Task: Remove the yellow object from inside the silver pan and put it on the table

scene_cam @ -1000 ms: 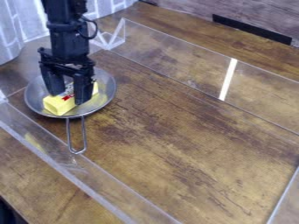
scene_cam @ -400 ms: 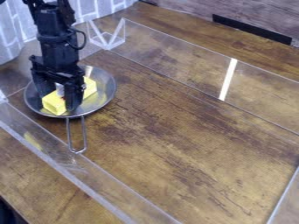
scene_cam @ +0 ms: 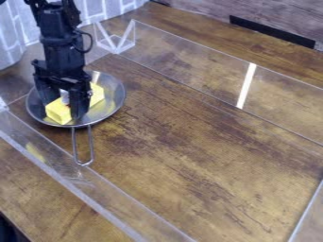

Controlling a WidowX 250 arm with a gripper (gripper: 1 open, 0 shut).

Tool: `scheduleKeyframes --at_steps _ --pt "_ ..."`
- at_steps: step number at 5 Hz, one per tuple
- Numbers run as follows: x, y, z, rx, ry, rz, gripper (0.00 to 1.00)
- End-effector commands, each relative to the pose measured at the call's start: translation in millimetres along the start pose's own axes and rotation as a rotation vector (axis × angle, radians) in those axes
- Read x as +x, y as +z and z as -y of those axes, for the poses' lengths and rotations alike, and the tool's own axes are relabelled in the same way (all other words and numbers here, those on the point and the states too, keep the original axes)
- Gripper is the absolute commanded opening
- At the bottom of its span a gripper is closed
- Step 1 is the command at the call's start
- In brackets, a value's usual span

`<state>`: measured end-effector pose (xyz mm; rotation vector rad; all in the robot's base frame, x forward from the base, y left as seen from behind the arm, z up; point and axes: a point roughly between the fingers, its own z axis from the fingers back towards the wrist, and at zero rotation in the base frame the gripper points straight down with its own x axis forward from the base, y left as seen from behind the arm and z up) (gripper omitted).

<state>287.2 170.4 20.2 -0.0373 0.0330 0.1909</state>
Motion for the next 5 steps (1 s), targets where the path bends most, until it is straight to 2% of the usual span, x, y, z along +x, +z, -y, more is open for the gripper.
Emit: scheduleKeyframes --at_steps 1,3,5 --pt "-1.4 1.6 -7.3 -0.01 0.017 0.006 0.0" --pt "-3.7 -2.5 -6.0 -0.046 0.013 0.016 0.0" --pt "-6.1 -4.8 -3.4 -0.069 0.01 0.024 0.0"
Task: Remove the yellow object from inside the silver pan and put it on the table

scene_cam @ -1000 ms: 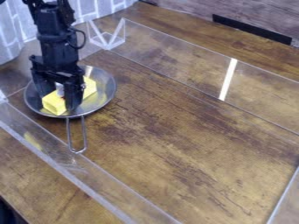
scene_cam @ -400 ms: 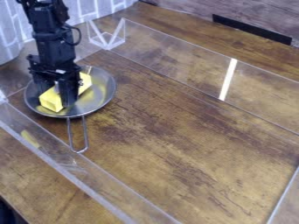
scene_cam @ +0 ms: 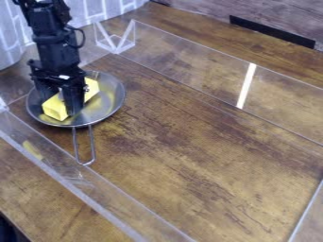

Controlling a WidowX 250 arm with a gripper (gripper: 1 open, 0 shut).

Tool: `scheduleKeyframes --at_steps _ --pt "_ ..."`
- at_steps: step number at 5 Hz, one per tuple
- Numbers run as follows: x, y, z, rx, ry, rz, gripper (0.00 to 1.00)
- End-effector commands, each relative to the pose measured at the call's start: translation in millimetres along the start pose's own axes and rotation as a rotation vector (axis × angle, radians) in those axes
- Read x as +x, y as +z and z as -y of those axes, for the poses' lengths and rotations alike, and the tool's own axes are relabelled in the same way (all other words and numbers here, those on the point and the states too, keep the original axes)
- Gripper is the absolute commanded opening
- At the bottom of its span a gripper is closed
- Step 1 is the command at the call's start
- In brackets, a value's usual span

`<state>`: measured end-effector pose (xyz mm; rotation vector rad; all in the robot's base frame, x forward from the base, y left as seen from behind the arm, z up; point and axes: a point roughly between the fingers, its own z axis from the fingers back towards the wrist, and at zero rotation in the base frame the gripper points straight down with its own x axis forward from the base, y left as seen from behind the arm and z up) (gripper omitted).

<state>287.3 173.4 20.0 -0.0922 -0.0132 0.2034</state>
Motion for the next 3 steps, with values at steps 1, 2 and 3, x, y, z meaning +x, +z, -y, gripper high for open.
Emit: scheduleKeyframes --at_steps 1,2,3 --pt "-8.1 -5.7 0.5 -0.021 -0.001 -0.012 0.0" --pt "-9.2 -7.1 1.9 -0.03 -0.003 -0.009 0.0" --pt "-10.0 -7.9 3.6 -0.033 -0.003 -0.008 0.0"
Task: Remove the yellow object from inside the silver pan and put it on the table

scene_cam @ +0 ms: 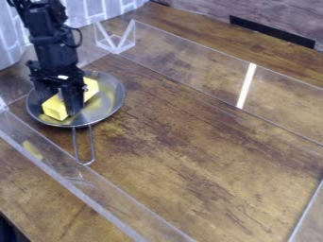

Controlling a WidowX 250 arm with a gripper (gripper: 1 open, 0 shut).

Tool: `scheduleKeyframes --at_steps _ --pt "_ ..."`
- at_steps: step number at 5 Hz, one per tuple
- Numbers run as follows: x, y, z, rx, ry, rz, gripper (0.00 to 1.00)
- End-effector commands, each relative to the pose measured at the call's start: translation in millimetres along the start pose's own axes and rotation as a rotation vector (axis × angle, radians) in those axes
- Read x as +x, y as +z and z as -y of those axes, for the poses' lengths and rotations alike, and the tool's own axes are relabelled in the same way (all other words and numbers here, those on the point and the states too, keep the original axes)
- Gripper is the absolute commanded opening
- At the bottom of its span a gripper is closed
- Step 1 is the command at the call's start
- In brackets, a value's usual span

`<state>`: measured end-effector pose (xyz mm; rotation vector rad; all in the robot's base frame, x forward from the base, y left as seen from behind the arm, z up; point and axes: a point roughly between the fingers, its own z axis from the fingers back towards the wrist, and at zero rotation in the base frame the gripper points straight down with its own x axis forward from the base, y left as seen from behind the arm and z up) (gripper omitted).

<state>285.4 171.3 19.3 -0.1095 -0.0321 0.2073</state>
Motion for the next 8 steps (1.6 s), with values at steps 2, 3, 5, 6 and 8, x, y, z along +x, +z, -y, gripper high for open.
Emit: scheduleKeyframes --at_steps 2,3,5,6,8 --pt "-9.6 -8.3 5.3 -0.017 -0.006 -0.024 0.0" --pt "-9.9 -5.3 8.4 -0.013 -0.013 -0.025 0.0" --pt "-10.4 2.8 15.1 -0.002 -0.029 -0.023 0.0" --pt "-10.7 7.9 18.9 0.004 -0.037 -0.021 0.0" --pt "-11.6 23.3 33.9 0.017 -0.049 -0.007 0.0"
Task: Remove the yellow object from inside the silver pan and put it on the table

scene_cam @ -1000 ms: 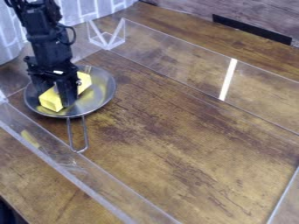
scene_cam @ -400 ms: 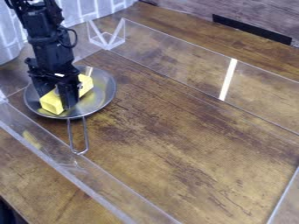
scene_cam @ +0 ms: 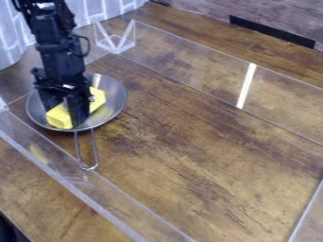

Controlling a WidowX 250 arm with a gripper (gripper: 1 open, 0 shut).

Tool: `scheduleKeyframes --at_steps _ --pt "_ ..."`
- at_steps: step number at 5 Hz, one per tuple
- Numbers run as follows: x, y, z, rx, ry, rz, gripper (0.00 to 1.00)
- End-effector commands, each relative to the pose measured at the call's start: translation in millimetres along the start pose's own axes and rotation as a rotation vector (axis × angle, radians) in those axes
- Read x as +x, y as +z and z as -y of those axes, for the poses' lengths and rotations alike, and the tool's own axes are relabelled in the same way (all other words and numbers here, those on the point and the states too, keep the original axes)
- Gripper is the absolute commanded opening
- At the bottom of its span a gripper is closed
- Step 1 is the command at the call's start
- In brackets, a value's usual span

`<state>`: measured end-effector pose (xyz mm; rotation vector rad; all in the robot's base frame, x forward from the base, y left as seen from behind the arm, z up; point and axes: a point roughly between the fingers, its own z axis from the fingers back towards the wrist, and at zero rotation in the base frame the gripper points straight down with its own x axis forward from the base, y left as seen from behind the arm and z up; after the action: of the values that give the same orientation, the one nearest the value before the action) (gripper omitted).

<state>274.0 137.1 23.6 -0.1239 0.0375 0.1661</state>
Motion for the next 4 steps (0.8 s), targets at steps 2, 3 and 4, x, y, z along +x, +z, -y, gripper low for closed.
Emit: scheduleKeyframes --at_steps 2,3,4 --pt "4.4 33.8 19.8 0.036 -0.022 0.075 0.0" --pt "4.1 36.9 25.3 0.039 -0.028 0.076 0.0" --pt "3.4 38.7 31.1 0.043 -0.035 0.075 0.0"
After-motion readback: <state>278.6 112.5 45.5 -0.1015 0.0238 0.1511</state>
